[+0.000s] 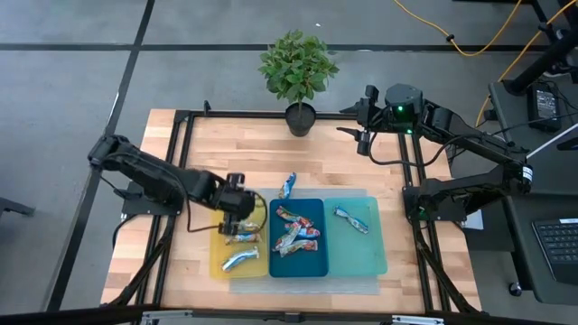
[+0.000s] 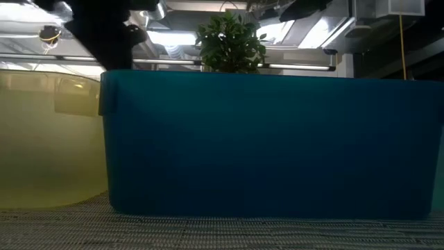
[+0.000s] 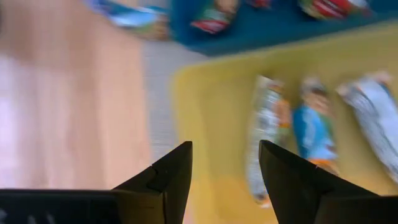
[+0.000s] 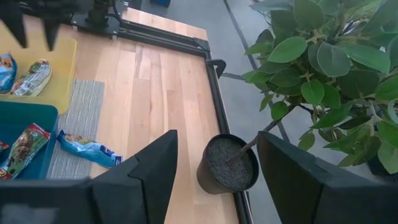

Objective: Pick and place Granola Bars by type
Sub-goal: Put the blue granola bar into the light blue bin

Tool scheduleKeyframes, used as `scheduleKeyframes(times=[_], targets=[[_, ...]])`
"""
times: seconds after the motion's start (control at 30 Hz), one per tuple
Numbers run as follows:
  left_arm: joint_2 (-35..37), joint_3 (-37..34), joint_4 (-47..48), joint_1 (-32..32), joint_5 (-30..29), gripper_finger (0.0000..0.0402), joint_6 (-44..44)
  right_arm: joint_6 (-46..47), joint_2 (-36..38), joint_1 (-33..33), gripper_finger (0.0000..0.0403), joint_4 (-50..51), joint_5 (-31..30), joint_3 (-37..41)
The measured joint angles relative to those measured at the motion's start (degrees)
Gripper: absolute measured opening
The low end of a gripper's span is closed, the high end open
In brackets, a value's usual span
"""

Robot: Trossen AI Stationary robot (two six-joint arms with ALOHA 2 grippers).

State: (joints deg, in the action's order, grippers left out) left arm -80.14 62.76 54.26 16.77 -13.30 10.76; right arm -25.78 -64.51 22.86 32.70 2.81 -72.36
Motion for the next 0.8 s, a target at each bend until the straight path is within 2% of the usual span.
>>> scheduleKeyframes(times=[0.1, 0.23, 0.37, 0.6, 0.8], targets=[[2.46, 0.00, -0.06, -3.23, -2.21, 0.0177, 1.44, 0.02, 0.00, 0.01, 0.0222, 0.19, -0.04, 0.00], [4.58, 0.00, -0.62, -8.41, -1.30, 0.0174, 3.19, 0.04, 0.00, 0.01, 0.0222, 1.51, -0.10, 0.00], [5.29, 0.00, -3.71, -13.76, 2.90, 0.0174, 2.63, 0.20, 0.00, 0.01, 0.0222, 3.13, -0.15, 0.00], [5.31, 0.11, -15.51, -20.46, 9.42, 0.0174, -1.48, 2.56, 0.00, 0.00, 0.0222, 3.71, -0.17, 0.00], [4.55, 7.12, -15.51, -23.97, 10.95, 0.0176, -5.26, 3.45, 0.02, 0.00, 0.0222, 6.30, -0.18, 0.00]])
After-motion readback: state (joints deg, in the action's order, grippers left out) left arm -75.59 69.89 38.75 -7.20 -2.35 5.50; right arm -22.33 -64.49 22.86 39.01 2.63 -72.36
